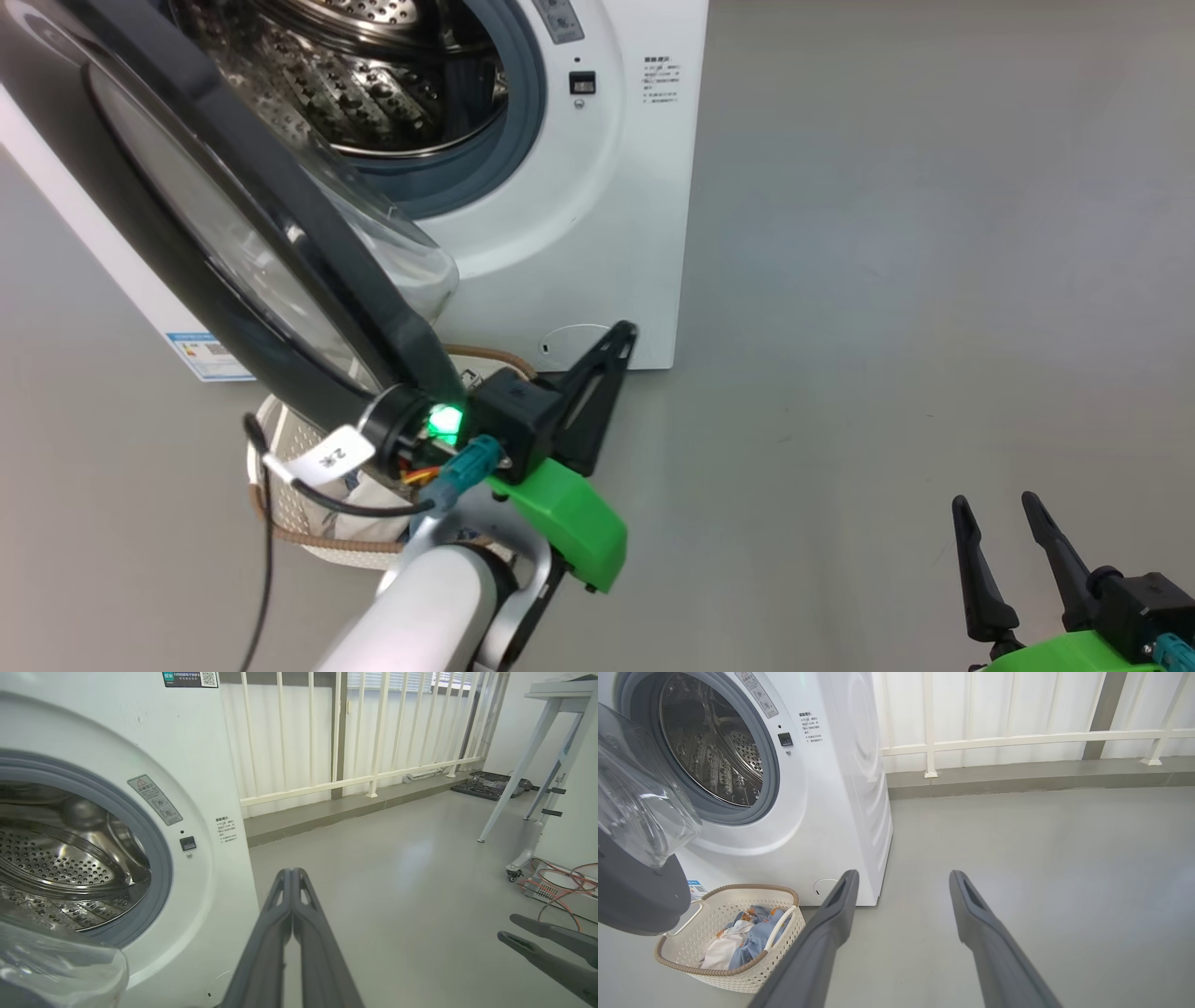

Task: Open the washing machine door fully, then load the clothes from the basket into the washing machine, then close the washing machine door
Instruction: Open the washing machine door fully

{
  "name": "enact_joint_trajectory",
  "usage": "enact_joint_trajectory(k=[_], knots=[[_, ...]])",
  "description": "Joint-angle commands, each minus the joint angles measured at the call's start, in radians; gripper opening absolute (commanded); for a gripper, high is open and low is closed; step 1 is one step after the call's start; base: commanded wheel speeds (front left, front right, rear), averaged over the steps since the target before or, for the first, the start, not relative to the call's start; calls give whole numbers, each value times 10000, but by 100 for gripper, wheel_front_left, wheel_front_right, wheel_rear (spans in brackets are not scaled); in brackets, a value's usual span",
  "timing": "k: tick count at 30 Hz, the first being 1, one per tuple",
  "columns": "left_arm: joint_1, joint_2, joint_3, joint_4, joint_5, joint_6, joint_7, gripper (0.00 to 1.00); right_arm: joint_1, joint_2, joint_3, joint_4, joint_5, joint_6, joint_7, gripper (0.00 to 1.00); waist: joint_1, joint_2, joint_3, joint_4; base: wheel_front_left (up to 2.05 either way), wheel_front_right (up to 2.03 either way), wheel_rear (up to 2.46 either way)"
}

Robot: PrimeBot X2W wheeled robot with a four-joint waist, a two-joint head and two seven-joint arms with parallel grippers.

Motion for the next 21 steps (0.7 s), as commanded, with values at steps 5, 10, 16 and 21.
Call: enact_joint_trajectory(k=[5,10,16,21], knots=[[45,303,637,-25,22,488,66,0,-301,-80,242,-243,15,62,-120,100,0,0,10,104,0,0,0],[117,373,789,244,-60,637,103,0,-348,-84,261,-234,15,62,-120,100,0,0,31,121,0,0,0],[181,469,1086,850,-235,811,-18,0,-406,-129,270,-199,53,62,-120,100,0,0,66,108,0,0,0],[265,597,1349,1419,-385,929,-246,0,-425,-137,255,-172,82,62,-120,100,0,0,76,108,0,0,0]])
